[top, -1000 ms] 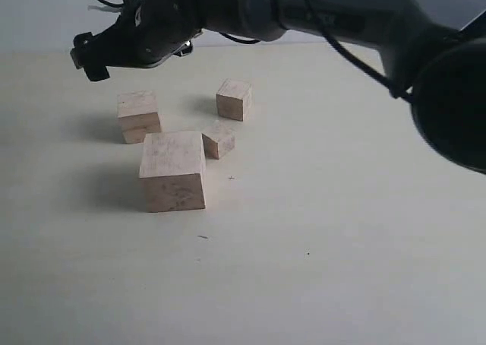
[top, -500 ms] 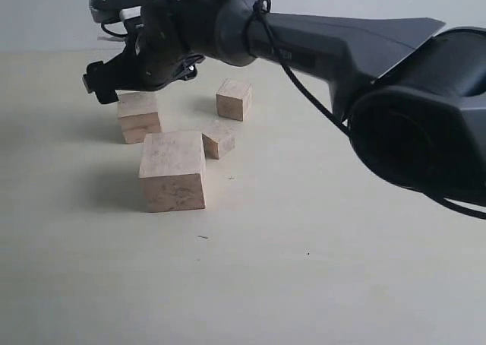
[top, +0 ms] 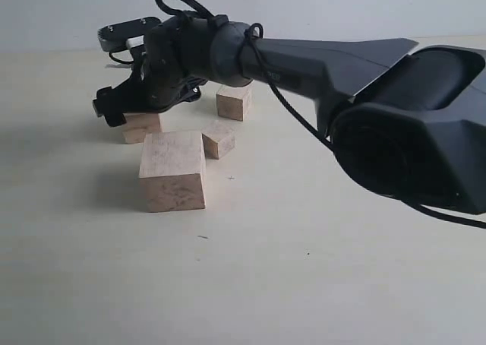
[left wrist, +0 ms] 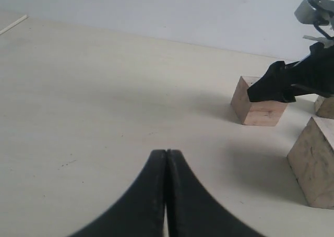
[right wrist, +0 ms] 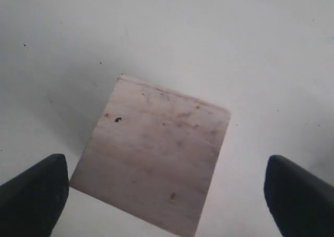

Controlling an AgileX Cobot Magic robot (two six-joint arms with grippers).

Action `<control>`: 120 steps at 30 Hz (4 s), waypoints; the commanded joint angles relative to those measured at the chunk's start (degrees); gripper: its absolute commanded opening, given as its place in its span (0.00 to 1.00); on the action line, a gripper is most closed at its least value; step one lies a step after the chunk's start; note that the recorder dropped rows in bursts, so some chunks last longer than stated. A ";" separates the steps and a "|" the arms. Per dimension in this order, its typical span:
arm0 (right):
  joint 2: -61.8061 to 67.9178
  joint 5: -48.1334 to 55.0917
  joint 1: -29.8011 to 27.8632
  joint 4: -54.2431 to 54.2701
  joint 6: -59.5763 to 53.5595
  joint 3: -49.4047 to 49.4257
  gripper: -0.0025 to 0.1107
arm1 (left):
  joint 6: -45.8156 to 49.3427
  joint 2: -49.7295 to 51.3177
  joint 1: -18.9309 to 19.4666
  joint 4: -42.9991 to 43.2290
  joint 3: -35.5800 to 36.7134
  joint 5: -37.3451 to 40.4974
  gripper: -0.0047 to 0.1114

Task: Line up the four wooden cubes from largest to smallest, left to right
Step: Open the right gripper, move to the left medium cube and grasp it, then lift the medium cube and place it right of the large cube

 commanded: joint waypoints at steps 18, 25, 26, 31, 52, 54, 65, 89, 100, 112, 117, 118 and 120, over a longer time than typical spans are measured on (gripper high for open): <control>-1.53 4.60 0.04 5.25 -3.95 -0.45 0.02 | 0.00 -0.32 -0.42 -0.14 -0.03 -0.20 0.04; -10.86 8.92 0.04 5.79 -17.61 -0.45 0.02 | 0.00 -0.32 -0.42 -0.14 -0.03 -0.20 0.04; -12.67 10.43 0.04 5.79 -20.71 -0.45 0.02 | 0.00 -0.32 -0.42 -0.14 -0.03 -0.20 0.04; -21.25 14.24 -0.09 7.46 -28.00 -0.45 0.02 | 0.00 -0.32 -0.42 -0.14 -0.03 -0.20 0.04; -36.73 34.60 -16.65 29.52 -66.81 19.01 0.02 | 0.00 -0.32 -0.42 -0.14 -0.03 -0.20 0.04; -36.47 34.60 -17.47 29.55 -74.94 23.53 0.02 | 0.00 -0.32 -0.42 -0.14 -0.03 -0.20 0.04; -29.85 25.95 -17.94 29.66 -88.22 35.26 0.02 | 0.00 -0.32 -0.42 -0.14 -0.03 -0.20 0.04; -17.87 25.90 -17.94 37.57 -108.25 35.26 0.02 | 0.00 -0.32 -0.42 -0.14 -0.03 -0.20 0.04; -15.78 22.76 -17.94 39.60 -110.14 35.26 0.02 | 0.00 -0.32 -0.42 -0.14 -0.03 -0.20 0.04; -15.78 18.93 -17.94 40.85 -113.34 35.26 0.02 | 0.00 -0.32 -0.42 -0.14 -0.03 -0.20 0.04; -15.78 18.70 -17.94 43.14 -116.50 35.26 0.02 | 0.00 -0.32 -0.42 -0.14 -0.03 -0.20 0.04; -15.78 18.70 -17.94 43.29 -116.93 35.26 0.02 | 0.00 -0.32 -0.42 -0.14 -0.03 -0.20 0.04; -15.64 18.70 -17.94 43.18 -118.18 35.26 0.02 | 0.00 -0.32 -0.42 -0.14 -0.03 -0.20 0.04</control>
